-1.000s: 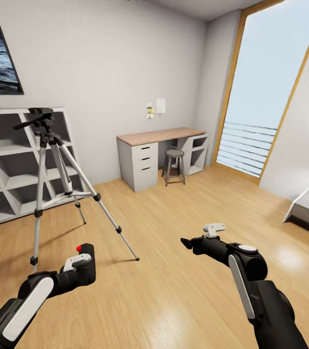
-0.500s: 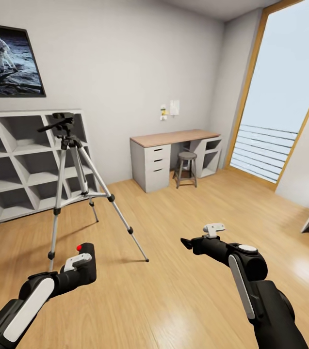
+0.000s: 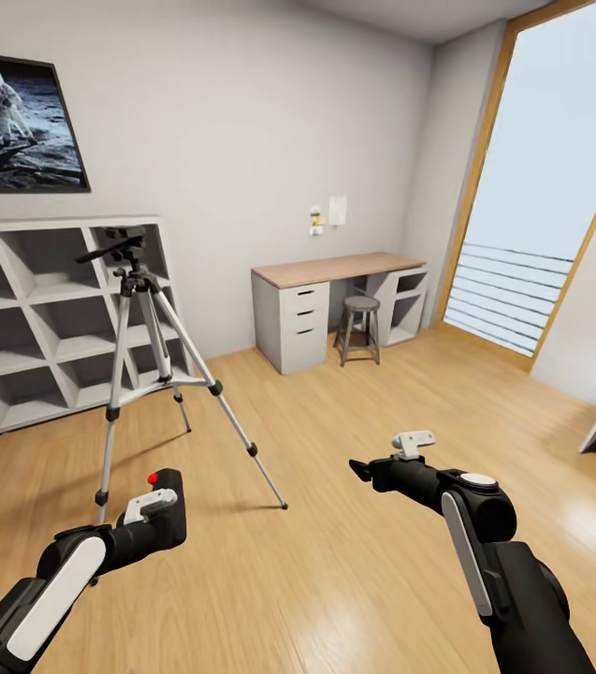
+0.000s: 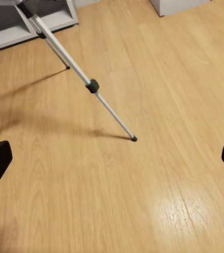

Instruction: Attach the digital camera to the camera tripod in the bedroom.

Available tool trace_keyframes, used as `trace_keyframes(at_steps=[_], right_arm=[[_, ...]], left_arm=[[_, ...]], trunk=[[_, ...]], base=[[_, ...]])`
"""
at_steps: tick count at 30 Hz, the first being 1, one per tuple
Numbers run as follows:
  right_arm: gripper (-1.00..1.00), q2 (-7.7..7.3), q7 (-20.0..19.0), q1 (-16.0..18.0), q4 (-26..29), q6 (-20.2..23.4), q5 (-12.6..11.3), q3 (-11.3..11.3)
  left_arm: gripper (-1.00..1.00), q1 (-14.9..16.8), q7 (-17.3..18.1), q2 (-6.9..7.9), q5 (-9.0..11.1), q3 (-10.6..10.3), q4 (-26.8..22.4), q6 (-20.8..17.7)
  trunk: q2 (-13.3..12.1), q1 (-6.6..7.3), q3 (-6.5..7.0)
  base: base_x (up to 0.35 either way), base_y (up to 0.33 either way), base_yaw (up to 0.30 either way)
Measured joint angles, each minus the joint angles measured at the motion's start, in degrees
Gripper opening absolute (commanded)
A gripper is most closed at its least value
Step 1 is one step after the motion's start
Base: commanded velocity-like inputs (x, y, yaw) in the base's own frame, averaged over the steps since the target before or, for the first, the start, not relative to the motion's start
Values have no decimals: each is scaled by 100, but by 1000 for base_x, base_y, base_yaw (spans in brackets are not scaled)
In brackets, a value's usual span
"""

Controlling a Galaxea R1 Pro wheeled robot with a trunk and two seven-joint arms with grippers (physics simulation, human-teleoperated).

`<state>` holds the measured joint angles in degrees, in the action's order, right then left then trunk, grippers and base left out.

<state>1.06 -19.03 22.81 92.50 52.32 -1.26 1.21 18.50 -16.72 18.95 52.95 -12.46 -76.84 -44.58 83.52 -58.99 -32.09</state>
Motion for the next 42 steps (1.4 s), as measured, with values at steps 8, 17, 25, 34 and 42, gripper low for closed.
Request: trace_keyframes(at_steps=[8, 17, 25, 34, 42], right_arm=[[100, 6, 0, -1, 0, -5, 3, -12], [100, 6, 0, 0, 0, -2, 5, -14], [100, 17, 0, -7, 0, 2, 4, -8], [100, 32, 0, -1, -1, 34, -2, 7], [100, 18, -3, 4, -2, 383, 4, 115]], left_arm=[[-100, 0, -351, -158, 9, 6, 0, 1], [-100, 0, -503, -198, 3, 14, 0, 61], [-100, 0, -508, -194, 16, 24, 0, 211], [-100, -121, -481, -148, 32, 290, 7, 224], [-100, -293, -398, -189, 55, 947, 169, 226]], trunk=[[-321, 176, 144], [-682, 374, 305], [-1003, 549, 449], [-1364, 747, 611], [-1526, 836, 683]], base=[[0, 0, 0], [0, 0, 0], [0, 0, 0], [0, 0, 70], [0, 0, 246]])
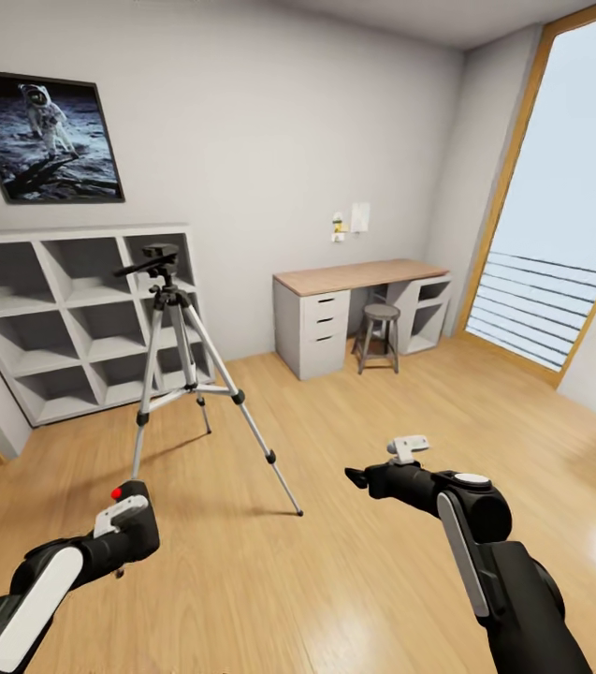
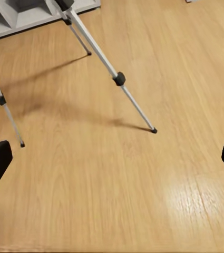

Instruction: Attach the digital camera to the camera tripod in the bedroom.

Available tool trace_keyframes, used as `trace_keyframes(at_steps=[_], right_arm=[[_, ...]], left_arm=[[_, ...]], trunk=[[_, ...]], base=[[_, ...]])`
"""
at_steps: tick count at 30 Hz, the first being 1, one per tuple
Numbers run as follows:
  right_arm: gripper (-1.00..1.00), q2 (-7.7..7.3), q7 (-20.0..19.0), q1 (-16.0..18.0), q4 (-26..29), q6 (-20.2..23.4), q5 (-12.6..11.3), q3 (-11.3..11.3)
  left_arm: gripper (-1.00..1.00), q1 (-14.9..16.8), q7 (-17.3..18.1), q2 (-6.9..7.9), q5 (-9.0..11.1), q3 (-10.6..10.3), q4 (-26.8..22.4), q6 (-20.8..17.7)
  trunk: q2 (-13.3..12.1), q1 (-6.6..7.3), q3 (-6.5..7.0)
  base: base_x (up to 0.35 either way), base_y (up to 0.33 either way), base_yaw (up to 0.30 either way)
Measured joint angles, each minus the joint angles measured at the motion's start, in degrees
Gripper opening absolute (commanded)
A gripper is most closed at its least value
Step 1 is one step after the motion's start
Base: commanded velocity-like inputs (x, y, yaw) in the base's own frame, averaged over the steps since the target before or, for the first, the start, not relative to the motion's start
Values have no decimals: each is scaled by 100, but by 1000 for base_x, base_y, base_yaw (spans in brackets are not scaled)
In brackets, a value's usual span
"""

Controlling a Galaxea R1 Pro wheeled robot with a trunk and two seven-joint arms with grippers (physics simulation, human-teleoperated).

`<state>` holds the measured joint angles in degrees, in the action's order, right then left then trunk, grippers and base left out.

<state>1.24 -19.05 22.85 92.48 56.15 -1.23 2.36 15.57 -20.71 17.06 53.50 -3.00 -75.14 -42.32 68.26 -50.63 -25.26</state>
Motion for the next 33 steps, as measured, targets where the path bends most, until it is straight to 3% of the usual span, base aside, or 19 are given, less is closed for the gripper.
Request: trace_keyframes(at_steps=[9, 20, 33], right_arm=[[100, -4, -1, -4, 1, 46, 1, 43], [100, 0, -1, -5, 2, 31, 2, 48], [100, 3, -2, -5, 1, 15, 1, 79]], left_arm=[[-100, -23, 4, -14, -29, 66, 75, 14], [-100, -23, 3, -15, -34, 64, 77, 14], [-100, -23, 3, -13, -1, 94, 81, 11]], trunk=[[0, 3, 0], [0, 3, 0], [0, 2, 0]], base=[[149, 0, 203], [314, 30, 15], [209, 238, 0]])
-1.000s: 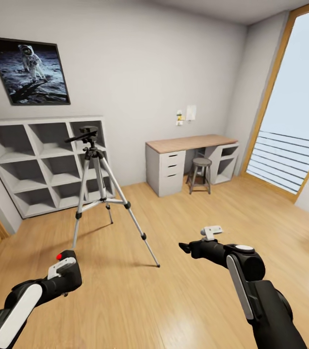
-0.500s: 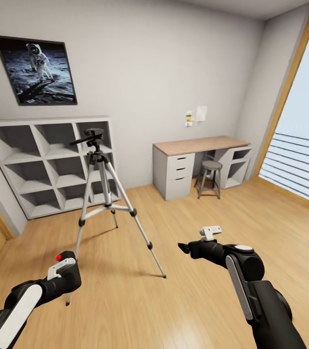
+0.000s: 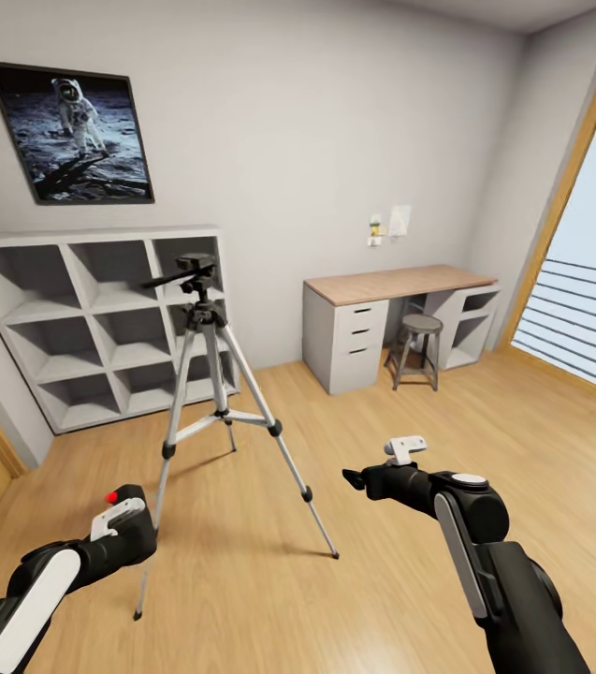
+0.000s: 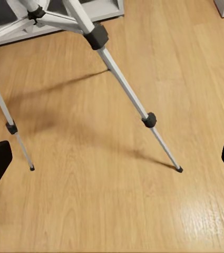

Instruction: Attach the digital camera to the camera tripod in the bedroom.

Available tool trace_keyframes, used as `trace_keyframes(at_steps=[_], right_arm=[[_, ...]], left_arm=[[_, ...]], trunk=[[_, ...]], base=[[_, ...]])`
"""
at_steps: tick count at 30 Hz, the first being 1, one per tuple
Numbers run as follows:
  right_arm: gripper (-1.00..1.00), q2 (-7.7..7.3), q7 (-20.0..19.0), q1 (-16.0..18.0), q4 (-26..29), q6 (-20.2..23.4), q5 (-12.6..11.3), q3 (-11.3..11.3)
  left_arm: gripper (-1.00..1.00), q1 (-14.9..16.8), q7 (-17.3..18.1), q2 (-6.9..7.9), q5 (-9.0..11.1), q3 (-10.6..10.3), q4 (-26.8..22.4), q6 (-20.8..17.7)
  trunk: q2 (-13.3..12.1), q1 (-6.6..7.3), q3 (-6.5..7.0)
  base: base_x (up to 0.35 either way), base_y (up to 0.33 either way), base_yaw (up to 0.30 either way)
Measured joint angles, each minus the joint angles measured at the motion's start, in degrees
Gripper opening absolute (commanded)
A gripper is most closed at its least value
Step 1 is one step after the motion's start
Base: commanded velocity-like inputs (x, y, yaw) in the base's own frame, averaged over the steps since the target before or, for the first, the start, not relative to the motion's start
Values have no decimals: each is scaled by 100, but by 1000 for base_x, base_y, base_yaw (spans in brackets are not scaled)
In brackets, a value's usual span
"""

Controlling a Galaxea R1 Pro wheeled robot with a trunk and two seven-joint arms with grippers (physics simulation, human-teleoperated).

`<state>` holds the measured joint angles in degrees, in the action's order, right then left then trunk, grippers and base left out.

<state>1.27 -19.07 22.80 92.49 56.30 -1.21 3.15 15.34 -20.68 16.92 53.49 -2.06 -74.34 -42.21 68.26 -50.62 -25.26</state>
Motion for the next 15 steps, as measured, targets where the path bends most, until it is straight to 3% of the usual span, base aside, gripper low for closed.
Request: trace_keyframes(at_steps=[9, 15], right_arm=[[100, 4, 0, 0, 0, -5, 2, 7], [100, 1, 1, 0, 1, -12, 7, 0]], left_arm=[[-100, 0, 11, 0, 10, 6, -4, 0], [-100, 0, -1, -1, -4, -3, -3, 2]], trunk=[[0, -1, 0], [0, -1, 0]], base=[[32, 305, 0], [5, 130, 0]])
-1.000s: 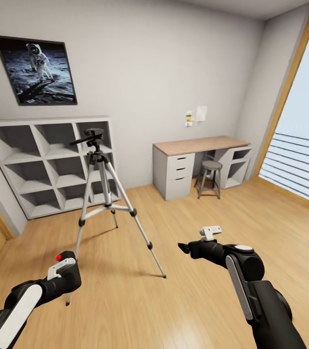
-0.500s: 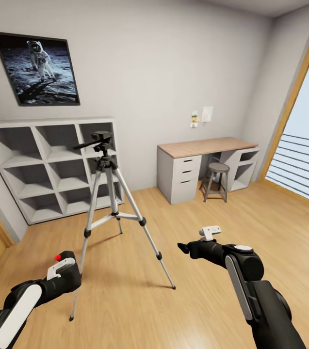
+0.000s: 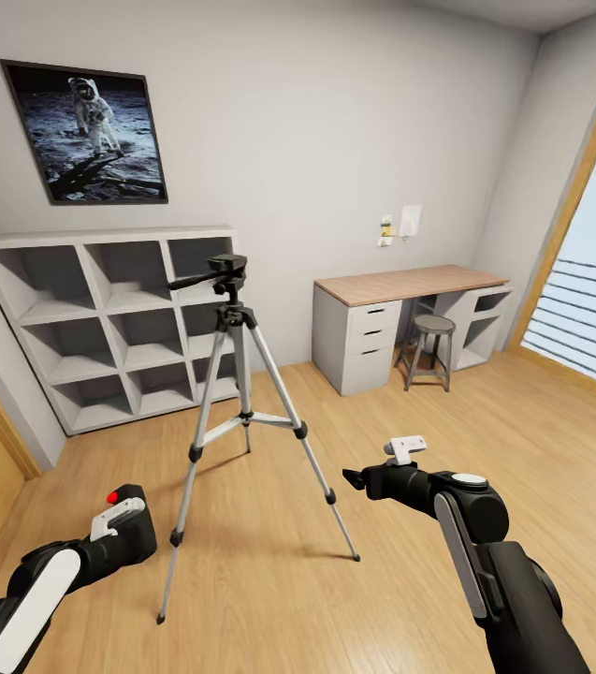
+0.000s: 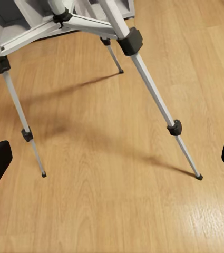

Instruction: Attach the digital camera to the camera tripod in the bedroom.

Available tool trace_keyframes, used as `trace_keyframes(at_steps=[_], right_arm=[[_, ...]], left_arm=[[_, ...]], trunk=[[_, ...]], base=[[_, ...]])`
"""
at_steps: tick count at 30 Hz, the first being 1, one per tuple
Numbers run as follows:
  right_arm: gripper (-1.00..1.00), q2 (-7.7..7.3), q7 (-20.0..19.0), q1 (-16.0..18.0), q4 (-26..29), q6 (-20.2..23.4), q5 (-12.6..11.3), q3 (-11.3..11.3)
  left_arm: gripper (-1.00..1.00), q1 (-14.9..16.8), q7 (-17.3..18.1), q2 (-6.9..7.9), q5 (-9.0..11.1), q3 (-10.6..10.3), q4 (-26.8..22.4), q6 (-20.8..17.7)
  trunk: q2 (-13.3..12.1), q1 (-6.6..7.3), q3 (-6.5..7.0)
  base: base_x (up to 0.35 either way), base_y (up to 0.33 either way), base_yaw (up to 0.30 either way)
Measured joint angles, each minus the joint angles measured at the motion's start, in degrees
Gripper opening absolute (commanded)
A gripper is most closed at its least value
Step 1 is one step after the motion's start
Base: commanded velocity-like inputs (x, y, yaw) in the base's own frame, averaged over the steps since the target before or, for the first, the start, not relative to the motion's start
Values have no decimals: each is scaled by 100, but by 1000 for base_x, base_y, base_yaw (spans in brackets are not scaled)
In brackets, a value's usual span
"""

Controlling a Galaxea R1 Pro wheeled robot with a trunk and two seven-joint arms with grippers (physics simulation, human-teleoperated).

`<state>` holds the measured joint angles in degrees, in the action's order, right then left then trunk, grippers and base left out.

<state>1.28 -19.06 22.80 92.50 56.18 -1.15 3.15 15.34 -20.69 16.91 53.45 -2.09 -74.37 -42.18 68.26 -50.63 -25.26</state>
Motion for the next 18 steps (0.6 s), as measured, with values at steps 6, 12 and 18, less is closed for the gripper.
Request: trace_keyframes(at_steps=[6, 12, 18], right_arm=[[100, -5, -6, 0, 0, -5, -9, -5], [100, -7, -12, 0, -1, -23, -17, -4], [100, -2, -18, 0, 0, -30, -25, -4]], left_arm=[[-100, 0, 1, 0, 1, -7, 0, 1], [-100, 0, 0, 0, -16, -8, 0, -1], [-100, 0, 0, 0, -19, -9, 0, -1]], trunk=[[0, 0, 0], [0, 2, 0], [0, 3, 0]], base=[[18, 40, 0], [175, 124, 0], [237, 164, 0]])
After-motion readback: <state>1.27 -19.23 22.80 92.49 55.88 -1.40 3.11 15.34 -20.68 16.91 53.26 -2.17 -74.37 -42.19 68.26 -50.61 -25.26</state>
